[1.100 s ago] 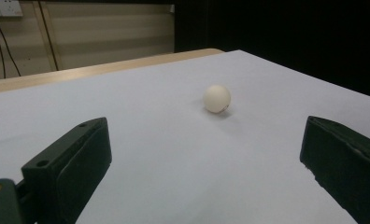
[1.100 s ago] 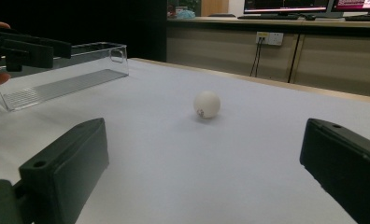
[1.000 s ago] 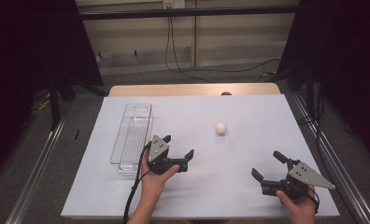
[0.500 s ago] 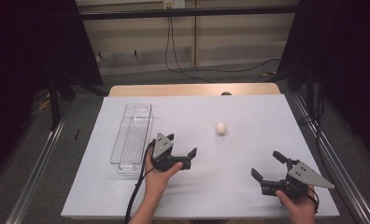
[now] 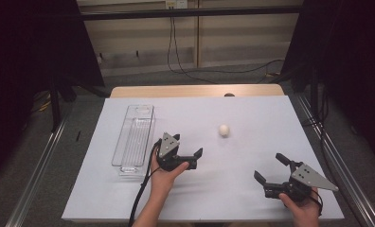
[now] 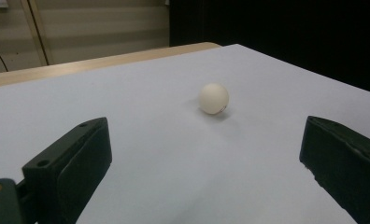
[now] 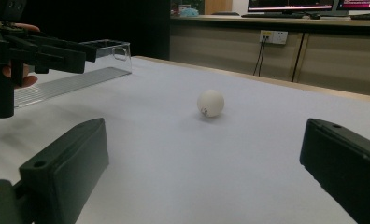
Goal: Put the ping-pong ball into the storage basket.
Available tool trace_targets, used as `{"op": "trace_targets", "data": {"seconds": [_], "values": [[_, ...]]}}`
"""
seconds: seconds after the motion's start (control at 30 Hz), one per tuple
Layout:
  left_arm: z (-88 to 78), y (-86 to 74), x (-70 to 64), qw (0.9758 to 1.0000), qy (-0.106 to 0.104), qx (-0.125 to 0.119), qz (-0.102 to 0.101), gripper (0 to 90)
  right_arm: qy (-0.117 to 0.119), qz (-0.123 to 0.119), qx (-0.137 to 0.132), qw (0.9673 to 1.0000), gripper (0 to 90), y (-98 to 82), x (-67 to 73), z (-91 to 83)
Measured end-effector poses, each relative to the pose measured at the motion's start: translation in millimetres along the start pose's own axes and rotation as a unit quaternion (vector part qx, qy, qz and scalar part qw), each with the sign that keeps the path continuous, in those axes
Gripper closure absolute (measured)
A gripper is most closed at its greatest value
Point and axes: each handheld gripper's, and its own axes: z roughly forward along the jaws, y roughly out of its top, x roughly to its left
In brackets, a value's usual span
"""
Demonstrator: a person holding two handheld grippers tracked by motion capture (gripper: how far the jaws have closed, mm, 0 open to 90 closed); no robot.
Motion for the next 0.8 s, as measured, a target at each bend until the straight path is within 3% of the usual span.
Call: {"op": "trace_targets", "data": {"seconds": [0.8], "values": [[20.7,5.4,-4.4,0.9999,-0.004,0.012,0.003,2.4,0.003,-0.002,0.001,1.0,0.7,0.6,-0.4,-0.7]]}}
